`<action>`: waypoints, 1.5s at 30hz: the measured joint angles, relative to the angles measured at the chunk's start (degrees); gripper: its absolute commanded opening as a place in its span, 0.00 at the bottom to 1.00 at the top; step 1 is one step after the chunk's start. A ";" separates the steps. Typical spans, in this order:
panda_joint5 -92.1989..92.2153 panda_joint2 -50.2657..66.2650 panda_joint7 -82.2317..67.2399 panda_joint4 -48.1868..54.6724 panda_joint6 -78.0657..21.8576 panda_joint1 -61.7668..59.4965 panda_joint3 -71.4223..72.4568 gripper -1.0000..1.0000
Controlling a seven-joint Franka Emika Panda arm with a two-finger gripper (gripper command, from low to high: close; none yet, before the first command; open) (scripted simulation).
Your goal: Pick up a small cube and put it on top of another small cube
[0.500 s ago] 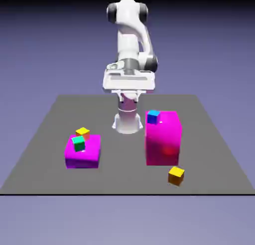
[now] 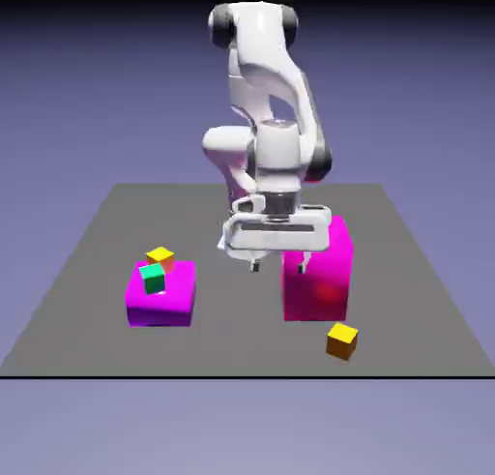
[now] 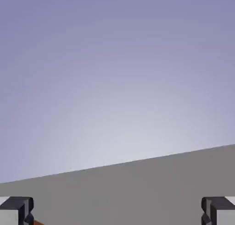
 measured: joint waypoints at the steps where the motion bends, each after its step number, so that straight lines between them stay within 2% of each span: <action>1: 0.02 2.08 1.46 1.38 -1.53 -0.68 1.16 0.50; 18: 0.30 37.38 26.20 24.89 -27.59 -12.33 20.91 0.50; 20: 0.31 38.06 26.67 25.34 -28.09 -12.55 21.29 0.50; 23: -1.63 43.13 27.28 23.07 -20.63 -9.57 18.80 0.50; 24: -1.85 43.71 27.35 22.81 -19.78 -9.23 18.51 0.00; 26: -1.77 43.71 27.30 22.81 -19.75 -9.23 18.51 0.00; 29: 0.22 38.64 26.67 25.08 -27.19 -12.21 21.01 0.00; 31: 0.44 38.06 26.61 25.34 -28.04 -12.55 21.29 0.00; 45: 22.05 8.99 23.59 9.00 -33.91 -29.99 -5.66 0.00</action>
